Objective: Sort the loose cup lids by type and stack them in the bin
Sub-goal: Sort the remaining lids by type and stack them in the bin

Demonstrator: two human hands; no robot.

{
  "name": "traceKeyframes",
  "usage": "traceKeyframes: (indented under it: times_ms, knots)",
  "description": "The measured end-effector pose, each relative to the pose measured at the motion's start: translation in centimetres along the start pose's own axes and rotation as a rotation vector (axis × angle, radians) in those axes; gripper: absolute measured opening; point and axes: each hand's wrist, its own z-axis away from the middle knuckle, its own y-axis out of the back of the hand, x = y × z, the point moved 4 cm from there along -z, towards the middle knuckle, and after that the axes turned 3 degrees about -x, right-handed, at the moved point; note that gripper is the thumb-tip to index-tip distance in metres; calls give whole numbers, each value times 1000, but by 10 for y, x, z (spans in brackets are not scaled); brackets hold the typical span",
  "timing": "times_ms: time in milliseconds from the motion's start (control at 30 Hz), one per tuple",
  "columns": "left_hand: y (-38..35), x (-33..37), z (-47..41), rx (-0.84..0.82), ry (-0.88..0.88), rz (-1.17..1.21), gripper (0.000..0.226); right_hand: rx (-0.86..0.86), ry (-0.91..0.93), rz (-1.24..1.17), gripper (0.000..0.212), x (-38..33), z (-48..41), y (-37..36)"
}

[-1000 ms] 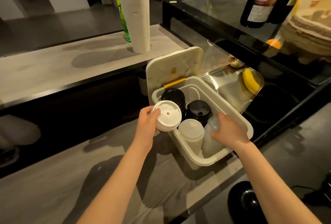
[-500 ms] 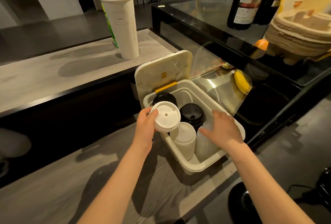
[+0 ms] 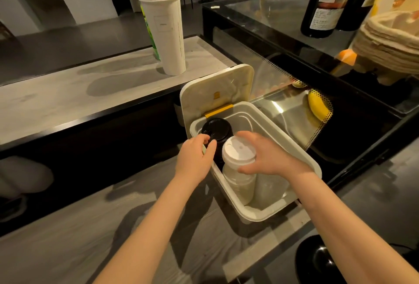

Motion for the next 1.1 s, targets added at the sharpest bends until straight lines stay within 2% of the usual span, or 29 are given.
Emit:
traceKeyframes:
  times_ms: [67,133,233,367,533,833,967,1100]
  knots:
    - [-6,-13,3,-51,-94,-133,40,-59,-55,126,85,8,2,-8]
    - [-16,-25,7,-154,-98,-201,43,-109,-74,262,75,10,3,-21]
    - [-21,-32,12,-205,-116,-246,48,-102,-59,401,65,8,3,-36]
    - [-21,-34,10,-235,-117,-239,49,-135,-52,391,68,9,8,-33]
    - [-21,-32,11,-234,-114,-221,49,-186,-62,358,55,14,10,-32]
    - [-18,-30,16,-289,-140,-303,51,-201,-86,383,57,7,16,-31]
    - [-2,-35,24,-273,-127,-419,57,-88,-71,359,60,-10,9,-25]
    - [33,-57,42,-192,-10,-510,57,21,76,362,61,-52,-4,-37]
